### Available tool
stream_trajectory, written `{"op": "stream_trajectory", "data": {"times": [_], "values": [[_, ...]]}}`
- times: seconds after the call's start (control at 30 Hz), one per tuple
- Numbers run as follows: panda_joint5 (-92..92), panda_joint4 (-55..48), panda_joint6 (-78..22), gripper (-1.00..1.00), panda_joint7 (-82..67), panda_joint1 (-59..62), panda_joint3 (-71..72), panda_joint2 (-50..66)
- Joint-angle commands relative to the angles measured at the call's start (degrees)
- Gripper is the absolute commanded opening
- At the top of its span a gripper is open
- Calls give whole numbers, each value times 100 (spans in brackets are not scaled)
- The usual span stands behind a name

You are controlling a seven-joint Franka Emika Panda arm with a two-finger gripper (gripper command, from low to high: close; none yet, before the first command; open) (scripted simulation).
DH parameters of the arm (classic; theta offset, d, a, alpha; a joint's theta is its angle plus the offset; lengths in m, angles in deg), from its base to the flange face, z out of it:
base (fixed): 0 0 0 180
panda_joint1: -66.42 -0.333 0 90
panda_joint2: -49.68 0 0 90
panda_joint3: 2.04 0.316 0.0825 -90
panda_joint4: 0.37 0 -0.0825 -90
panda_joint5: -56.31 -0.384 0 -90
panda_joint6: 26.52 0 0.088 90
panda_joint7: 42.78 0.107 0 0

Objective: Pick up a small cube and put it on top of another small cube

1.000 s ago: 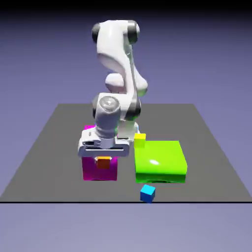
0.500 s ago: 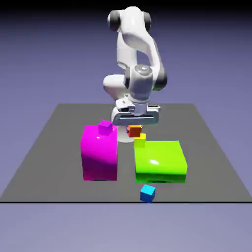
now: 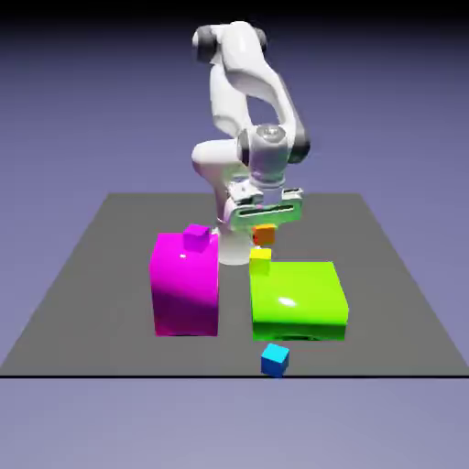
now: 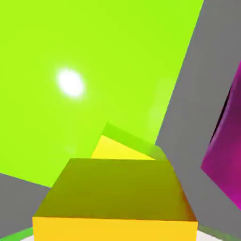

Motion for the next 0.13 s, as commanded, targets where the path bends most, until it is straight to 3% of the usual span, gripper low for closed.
{"op": "stream_trajectory", "data": {"times": [0.0,0.1], "values": [[20,0,1,100,13,0,0,0],[34,-214,-497,100,9,3,-21,-283]]}}
